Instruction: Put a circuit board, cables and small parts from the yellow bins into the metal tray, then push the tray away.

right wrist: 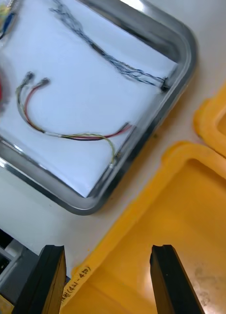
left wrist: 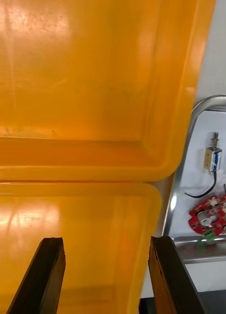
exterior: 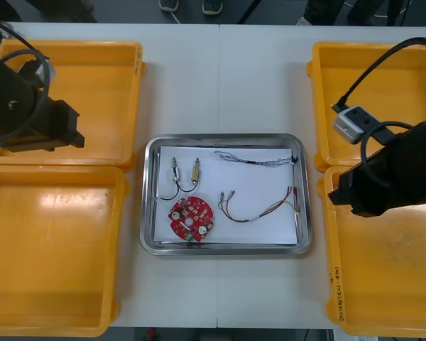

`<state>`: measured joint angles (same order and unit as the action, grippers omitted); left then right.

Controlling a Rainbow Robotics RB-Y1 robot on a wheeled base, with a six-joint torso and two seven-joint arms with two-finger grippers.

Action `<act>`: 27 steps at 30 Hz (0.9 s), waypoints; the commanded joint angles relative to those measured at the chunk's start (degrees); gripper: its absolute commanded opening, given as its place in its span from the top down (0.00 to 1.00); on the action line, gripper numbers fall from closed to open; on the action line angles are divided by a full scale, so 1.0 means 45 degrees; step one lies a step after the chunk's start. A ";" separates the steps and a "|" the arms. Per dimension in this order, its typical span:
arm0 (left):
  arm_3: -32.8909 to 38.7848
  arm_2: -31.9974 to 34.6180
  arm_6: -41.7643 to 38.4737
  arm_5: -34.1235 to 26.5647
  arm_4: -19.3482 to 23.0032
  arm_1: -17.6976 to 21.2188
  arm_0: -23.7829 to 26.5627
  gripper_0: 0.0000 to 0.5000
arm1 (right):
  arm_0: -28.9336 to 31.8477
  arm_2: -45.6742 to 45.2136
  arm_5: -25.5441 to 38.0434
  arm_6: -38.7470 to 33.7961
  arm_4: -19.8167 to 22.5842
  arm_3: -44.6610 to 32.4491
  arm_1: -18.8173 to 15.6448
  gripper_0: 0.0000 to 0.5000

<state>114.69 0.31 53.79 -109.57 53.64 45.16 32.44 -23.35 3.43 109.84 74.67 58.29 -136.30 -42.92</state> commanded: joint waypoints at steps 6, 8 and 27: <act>0.0666 0.2392 0.2891 -0.0096 0.0482 0.1097 -0.1720 0.00 | -0.2193 0.3653 0.0035 0.1746 -0.0433 -0.0591 -0.0403 0.00; 0.0725 0.2724 0.3243 -0.0096 0.0482 0.1117 -0.2013 0.00 | -0.2427 0.4043 0.0035 0.2352 -0.0726 -0.0649 -0.0403 0.00; 0.0901 0.3759 0.4356 -0.0096 0.0502 0.1097 -0.3048 0.00 | -0.4439 0.9200 -0.2222 0.3797 -0.2796 0.0894 0.0964 0.00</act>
<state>116.78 15.25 69.22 -109.62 55.51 47.80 19.77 -40.08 41.50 101.14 89.86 46.35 -134.07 -41.22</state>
